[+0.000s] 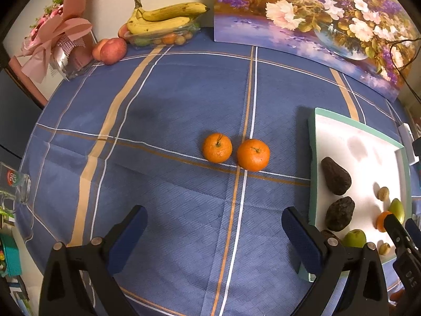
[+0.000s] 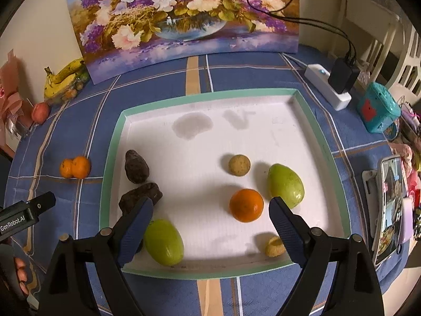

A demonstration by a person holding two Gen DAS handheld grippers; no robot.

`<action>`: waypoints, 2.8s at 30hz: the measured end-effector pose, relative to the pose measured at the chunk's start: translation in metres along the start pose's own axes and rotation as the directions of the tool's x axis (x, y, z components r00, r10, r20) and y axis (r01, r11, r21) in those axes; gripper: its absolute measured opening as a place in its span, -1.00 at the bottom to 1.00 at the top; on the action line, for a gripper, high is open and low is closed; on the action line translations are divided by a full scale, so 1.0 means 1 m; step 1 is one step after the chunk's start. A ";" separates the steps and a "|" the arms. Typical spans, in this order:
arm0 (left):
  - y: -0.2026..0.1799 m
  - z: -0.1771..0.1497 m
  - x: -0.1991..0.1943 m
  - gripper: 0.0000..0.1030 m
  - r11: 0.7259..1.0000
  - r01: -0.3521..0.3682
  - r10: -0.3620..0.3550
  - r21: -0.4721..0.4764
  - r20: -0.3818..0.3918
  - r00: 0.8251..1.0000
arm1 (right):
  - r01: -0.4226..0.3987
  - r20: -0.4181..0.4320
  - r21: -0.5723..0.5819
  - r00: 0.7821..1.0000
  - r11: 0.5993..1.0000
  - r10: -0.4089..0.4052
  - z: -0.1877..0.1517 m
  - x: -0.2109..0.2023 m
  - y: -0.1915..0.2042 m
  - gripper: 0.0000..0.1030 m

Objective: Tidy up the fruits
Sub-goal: 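Withdraw both open tools from the tray toward the two oranges, then grasp one orange with the right tool while the left tool approaches the other orange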

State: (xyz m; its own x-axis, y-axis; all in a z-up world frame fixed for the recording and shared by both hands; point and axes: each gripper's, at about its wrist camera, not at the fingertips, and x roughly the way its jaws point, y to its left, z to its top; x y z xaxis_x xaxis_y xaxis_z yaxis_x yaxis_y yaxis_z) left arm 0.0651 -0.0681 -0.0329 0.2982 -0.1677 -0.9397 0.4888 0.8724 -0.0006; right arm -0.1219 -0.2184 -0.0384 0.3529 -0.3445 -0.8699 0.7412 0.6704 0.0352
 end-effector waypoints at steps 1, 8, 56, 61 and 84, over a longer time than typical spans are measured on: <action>0.000 0.001 0.000 1.00 1.000 0.002 -0.002 0.000 0.001 1.000 | -0.001 0.003 0.000 1.000 1.000 0.001 0.001 0.001 0.000 0.75; 0.006 0.009 0.005 1.00 1.000 0.001 -0.001 -0.009 0.004 1.000 | -0.045 0.011 0.027 0.999 0.999 0.044 0.005 0.007 0.004 0.75; 0.099 0.062 0.062 0.97 0.962 0.102 -0.099 -0.252 0.025 0.995 | -0.266 -0.097 -0.208 0.963 0.941 0.251 0.040 0.076 0.175 0.02; 0.099 0.057 0.072 0.96 0.956 0.114 -0.115 -0.269 0.011 0.993 | -0.287 -0.116 -0.216 0.957 0.933 0.267 0.037 0.083 0.182 -0.02; 0.061 0.052 0.082 0.50 0.942 0.241 -0.255 -0.235 -0.032 0.966 | -0.282 -0.067 -0.153 0.959 0.947 0.274 0.055 0.068 0.148 -0.27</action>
State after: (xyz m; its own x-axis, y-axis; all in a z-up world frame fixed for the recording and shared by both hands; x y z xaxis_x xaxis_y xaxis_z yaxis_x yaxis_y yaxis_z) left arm 0.1623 -0.0528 -0.0924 0.1370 -0.3697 -0.9190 0.3397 0.8890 -0.3070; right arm 0.0433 -0.1785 -0.0652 0.5035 -0.1024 -0.8579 0.5154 0.8325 0.2031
